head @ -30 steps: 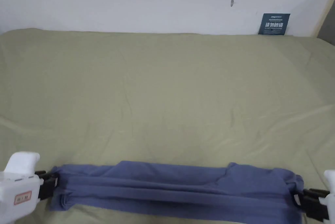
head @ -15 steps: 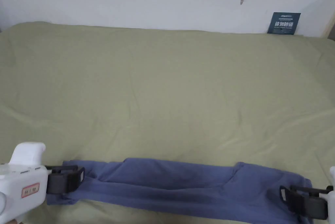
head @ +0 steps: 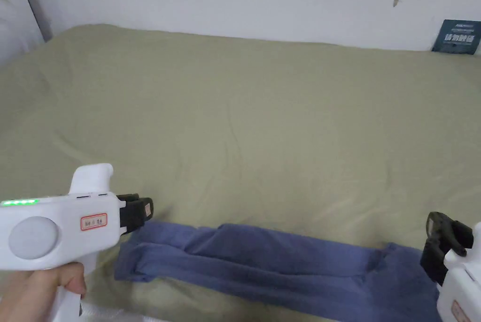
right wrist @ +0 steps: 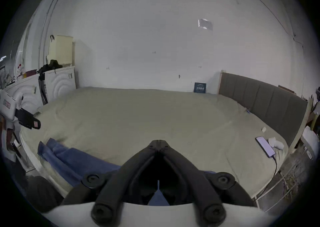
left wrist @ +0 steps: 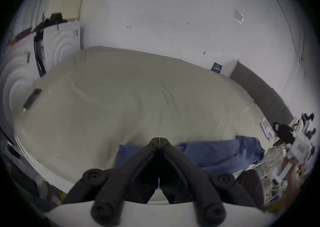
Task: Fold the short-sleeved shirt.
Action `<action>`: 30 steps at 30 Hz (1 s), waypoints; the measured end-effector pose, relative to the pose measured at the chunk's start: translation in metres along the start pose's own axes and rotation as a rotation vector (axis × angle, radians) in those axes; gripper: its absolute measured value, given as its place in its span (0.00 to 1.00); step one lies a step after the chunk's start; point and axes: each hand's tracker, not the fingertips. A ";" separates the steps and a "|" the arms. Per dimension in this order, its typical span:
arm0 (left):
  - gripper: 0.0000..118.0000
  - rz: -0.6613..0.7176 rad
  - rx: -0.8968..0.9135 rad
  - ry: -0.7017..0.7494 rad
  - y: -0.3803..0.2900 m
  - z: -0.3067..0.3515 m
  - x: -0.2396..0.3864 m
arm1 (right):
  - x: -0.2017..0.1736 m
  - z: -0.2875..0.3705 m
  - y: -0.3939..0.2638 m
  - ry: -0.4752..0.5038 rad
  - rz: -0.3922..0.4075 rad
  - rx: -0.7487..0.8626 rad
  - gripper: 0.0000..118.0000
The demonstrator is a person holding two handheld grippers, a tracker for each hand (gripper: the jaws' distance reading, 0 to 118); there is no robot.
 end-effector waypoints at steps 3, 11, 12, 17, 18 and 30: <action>0.00 0.083 -0.093 -0.062 0.010 -0.010 -0.030 | -0.015 0.011 0.004 -0.035 0.045 0.035 0.00; 0.00 0.228 -0.351 -0.223 0.032 -0.039 -0.099 | -0.031 0.020 0.003 -0.061 0.075 0.084 0.00; 0.00 0.221 -0.372 -0.227 0.032 -0.042 -0.103 | -0.034 0.021 0.002 -0.061 0.075 0.085 0.00; 0.98 0.241 -0.413 -0.341 0.023 -0.051 -0.100 | -0.042 0.020 -0.003 -0.056 0.058 0.063 0.00; 1.00 0.255 -0.436 -0.371 0.019 -0.056 -0.099 | -0.042 0.019 -0.003 -0.052 0.055 0.053 0.00; 0.88 0.274 -0.433 -0.362 -0.009 -0.101 -0.082 | -0.031 0.016 -0.012 -0.053 0.030 0.008 0.00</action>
